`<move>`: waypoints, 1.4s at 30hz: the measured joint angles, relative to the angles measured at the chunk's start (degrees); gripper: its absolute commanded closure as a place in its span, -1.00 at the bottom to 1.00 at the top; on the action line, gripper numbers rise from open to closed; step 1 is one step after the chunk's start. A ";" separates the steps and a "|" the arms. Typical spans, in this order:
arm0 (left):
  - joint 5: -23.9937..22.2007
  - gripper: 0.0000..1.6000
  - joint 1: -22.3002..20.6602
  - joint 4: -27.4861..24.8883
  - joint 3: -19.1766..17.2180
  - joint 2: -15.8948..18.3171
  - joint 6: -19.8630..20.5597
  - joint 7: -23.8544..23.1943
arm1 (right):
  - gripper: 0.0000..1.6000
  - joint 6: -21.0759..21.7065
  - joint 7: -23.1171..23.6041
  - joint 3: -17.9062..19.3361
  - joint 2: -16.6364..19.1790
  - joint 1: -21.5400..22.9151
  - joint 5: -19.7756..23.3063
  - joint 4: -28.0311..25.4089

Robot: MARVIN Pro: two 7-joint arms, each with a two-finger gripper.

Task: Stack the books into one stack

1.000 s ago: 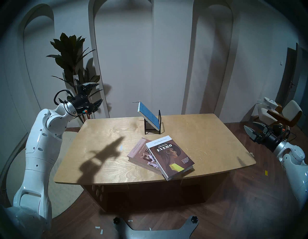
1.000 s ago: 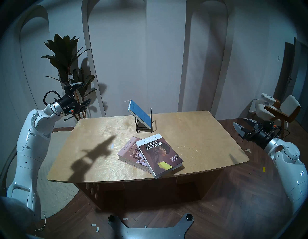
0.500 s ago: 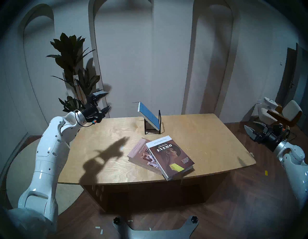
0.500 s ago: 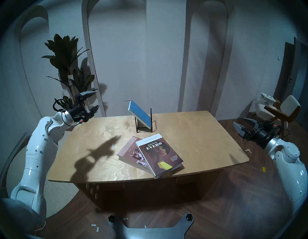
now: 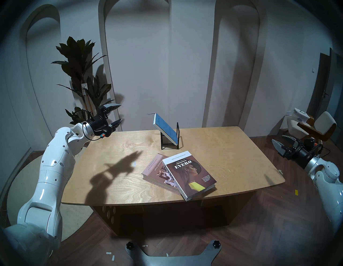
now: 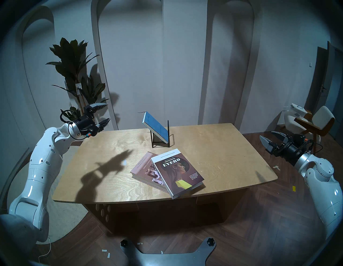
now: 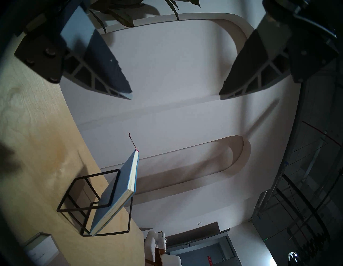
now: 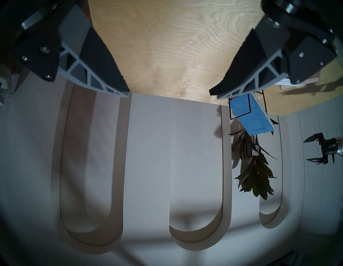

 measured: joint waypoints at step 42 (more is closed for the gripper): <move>17.29 -1.00 0.41 -2.80 13.41 -8.63 11.55 8.52 | -1.00 -0.03 0.06 -0.03 -0.01 0.08 -0.08 0.02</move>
